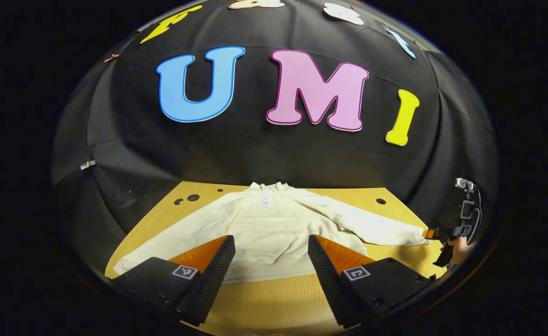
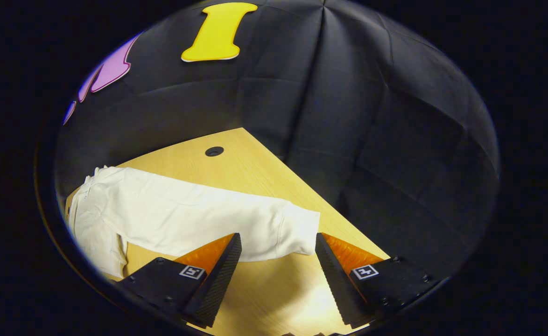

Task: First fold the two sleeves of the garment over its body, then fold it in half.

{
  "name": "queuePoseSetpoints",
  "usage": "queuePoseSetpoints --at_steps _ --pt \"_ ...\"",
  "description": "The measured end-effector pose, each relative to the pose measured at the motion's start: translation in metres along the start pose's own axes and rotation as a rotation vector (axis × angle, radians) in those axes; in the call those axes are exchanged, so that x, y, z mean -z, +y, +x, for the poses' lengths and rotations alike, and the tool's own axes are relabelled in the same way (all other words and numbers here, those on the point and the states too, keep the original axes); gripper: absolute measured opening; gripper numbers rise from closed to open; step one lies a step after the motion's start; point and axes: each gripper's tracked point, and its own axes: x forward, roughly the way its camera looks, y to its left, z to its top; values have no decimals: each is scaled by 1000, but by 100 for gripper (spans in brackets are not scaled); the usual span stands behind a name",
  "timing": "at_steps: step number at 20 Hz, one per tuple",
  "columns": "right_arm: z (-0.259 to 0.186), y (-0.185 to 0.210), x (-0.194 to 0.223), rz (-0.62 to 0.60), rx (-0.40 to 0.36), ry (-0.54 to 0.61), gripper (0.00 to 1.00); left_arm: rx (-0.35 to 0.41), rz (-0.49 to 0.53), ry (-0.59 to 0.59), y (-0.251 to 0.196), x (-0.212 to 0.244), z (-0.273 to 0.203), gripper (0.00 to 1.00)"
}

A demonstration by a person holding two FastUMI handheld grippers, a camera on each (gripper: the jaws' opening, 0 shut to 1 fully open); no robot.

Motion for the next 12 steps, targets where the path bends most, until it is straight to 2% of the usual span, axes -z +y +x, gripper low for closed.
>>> queuePoseSetpoints --at_steps 6,8,12 --pt "35 -8 25 120 7 161 98 6 38 8 -10 -3 5 97" --pt "41 -9 41 121 20 216 99 16 37 13 -15 -3 4 97" --pt "40 -8 38 111 23 212 100 37 19 5 -23 -8 0 97"
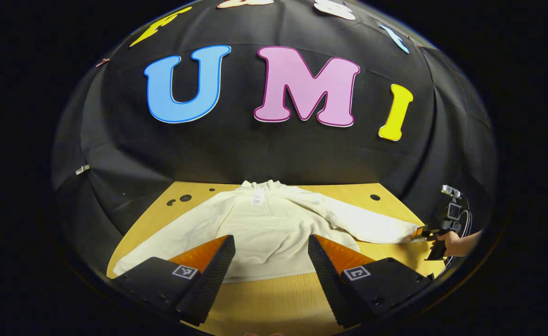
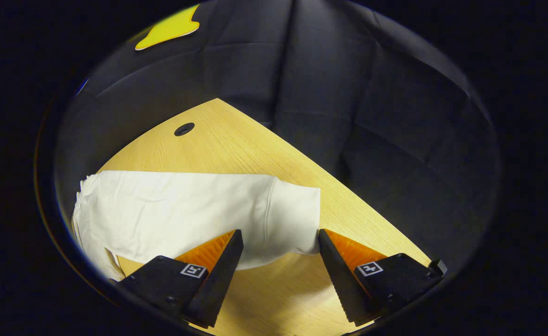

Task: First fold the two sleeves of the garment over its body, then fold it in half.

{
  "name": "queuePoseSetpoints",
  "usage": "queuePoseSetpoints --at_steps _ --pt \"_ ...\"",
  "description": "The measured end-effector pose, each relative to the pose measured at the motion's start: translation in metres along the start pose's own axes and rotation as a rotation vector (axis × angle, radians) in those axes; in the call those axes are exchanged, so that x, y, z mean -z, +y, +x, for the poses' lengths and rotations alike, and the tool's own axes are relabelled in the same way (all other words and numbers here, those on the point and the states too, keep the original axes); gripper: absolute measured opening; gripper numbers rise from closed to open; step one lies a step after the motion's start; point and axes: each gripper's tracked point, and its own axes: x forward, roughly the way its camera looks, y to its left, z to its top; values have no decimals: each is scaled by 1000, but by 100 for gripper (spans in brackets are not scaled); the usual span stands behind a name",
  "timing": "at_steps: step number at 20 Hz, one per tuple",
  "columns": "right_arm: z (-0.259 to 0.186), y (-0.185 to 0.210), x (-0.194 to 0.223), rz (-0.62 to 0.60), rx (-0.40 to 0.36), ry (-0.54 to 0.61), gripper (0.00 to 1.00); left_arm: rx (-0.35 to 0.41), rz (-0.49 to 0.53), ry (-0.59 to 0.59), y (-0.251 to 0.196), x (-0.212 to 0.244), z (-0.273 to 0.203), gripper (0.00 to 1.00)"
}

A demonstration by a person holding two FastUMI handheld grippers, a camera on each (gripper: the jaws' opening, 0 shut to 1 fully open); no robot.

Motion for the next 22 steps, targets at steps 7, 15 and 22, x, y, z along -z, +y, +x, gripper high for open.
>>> queuePoseSetpoints --at_steps 7,15,22 --pt "-2 29 -1 -53 -32 -26 27 45 53 16 -6 8 1 97" --pt "-2 32 -3 10 -94 43 0 -25 38 64 13 24 -1 97" --pt "-30 69 -35 -69 -144 4 7 -60 53 30 34 17 -16 97"
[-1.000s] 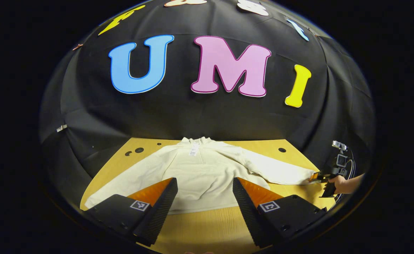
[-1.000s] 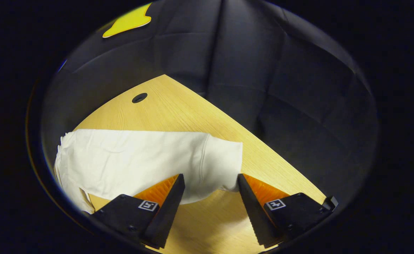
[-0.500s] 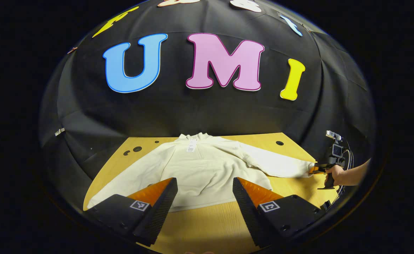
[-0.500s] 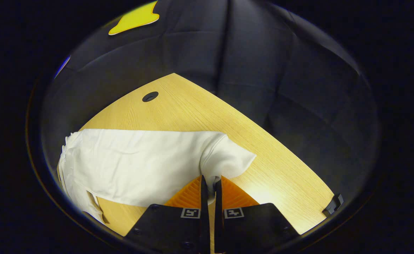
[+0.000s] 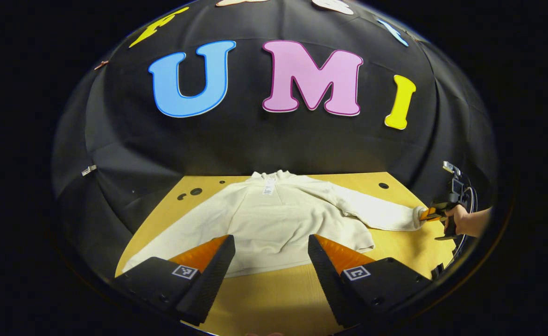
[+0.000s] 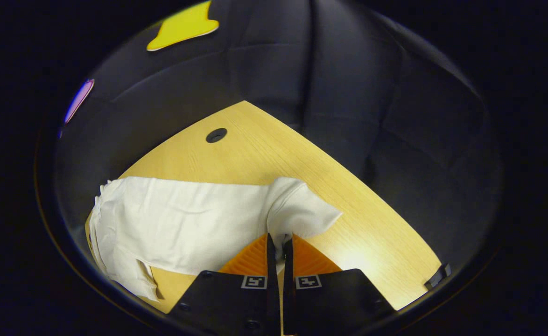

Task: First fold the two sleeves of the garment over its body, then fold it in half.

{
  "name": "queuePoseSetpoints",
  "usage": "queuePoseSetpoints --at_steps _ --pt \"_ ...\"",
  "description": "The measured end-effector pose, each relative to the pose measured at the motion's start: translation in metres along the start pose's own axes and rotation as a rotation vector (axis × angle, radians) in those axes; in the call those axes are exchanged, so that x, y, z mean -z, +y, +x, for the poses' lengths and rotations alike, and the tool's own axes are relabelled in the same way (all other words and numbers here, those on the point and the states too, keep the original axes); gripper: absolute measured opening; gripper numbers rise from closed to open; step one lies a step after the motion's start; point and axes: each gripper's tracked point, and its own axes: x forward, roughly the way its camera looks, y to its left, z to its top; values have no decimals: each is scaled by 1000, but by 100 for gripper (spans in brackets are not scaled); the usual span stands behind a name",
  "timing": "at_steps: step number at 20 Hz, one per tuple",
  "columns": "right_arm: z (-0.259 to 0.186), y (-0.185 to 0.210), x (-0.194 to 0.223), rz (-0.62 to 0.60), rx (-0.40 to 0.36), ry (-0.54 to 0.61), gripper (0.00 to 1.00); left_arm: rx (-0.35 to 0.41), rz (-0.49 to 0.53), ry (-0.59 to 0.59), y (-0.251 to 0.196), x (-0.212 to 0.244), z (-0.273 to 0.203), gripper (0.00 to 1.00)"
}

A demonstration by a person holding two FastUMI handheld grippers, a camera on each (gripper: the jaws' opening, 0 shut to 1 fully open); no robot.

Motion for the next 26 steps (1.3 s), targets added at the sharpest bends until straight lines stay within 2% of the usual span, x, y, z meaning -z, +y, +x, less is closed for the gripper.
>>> queuePoseSetpoints --at_steps 2,4,11,14,15,16,18,19,20,23,26 --pt "-8 26 -13 -66 -14 -28 7 -12 37 -33 12 -5 -7 97" --pt "-19 59 -25 -71 -48 -42 7 -11 43 -42 21 -6 -13 97" --pt "-41 174 -62 -217 -164 -115 7 -76 -37 -71 68 4 -24 95" --pt "-51 224 -75 -339 -207 -158 7 -101 -72 -66 86 13 -31 95" --pt "-54 243 -77 -365 -226 -163 0 -105 -72 -57 92 19 -30 95" --pt "-60 262 -78 -381 -247 -175 7 -125 -70 -48 102 23 -28 95" --pt "-67 300 -78 -415 -293 -193 7 -154 -93 -40 120 24 -30 95" --pt "-67 317 -76 -437 -314 -197 18 -166 -111 -43 127 23 -31 95" --pt "-70 333 -73 -461 -332 -199 7 -177 -126 -47 134 22 -31 95" --pt "-71 378 -63 -535 -369 -220 7 -218 -121 -49 152 23 -33 95" --pt "-75 427 -39 -552 -430 -194 7 -245 -154 -51 165 24 -28 95"
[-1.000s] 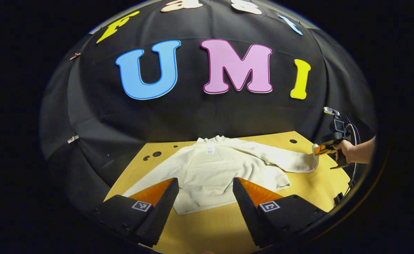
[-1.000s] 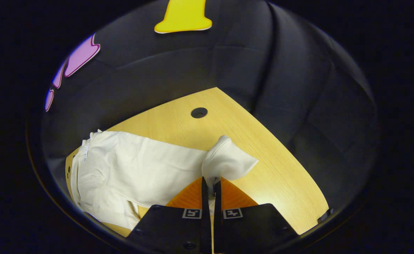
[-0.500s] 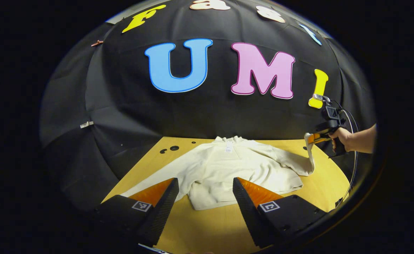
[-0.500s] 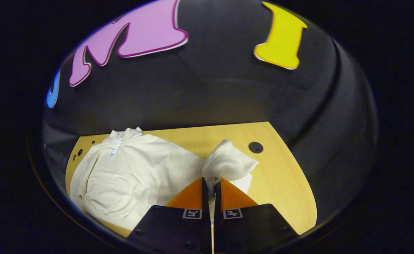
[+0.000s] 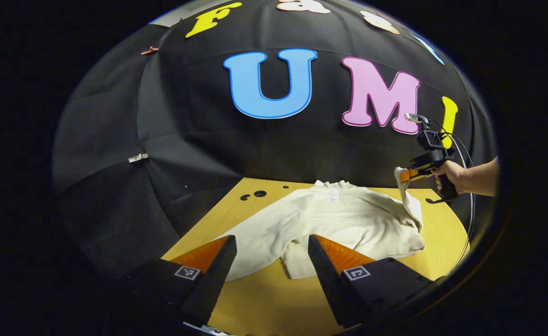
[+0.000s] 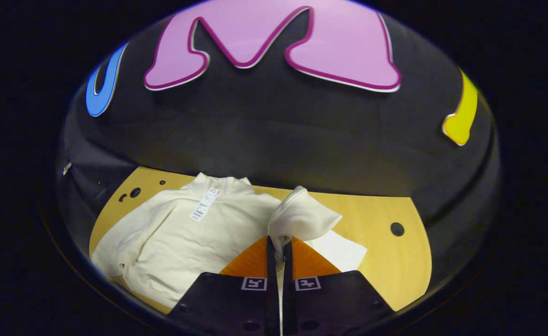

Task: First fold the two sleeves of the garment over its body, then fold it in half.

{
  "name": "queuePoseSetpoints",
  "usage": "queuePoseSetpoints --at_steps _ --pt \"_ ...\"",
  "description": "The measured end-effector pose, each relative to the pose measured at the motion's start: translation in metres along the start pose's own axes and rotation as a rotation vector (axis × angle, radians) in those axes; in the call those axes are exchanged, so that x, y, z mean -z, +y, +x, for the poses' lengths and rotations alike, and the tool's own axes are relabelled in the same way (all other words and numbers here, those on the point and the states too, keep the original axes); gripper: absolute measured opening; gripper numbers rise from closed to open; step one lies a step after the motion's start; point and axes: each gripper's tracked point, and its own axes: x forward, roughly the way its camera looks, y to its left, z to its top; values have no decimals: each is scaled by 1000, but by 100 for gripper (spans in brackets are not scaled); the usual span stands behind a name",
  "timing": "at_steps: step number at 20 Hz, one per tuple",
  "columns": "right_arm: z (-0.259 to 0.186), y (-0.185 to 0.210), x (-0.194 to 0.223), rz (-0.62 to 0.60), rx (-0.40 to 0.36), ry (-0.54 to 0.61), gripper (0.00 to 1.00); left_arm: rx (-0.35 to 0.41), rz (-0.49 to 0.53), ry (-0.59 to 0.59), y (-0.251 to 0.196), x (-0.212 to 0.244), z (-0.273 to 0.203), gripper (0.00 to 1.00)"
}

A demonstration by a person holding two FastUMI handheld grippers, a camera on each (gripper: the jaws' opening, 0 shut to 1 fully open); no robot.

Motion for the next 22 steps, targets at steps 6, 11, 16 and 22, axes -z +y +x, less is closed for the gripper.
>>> queuePoseSetpoints --at_steps 6,11,16,22 --pt "25 104 -18 -115 -127 -20 7 -54 -51 4 23 1 6 95" --pt "41 195 -12 -161 -247 -17 7 -101 -76 38 42 19 7 95" --pt "60 266 2 -247 -302 -34 17 -148 -91 69 59 37 7 95" --pt "84 304 7 -248 -306 -59 17 -209 -64 105 78 56 6 95"
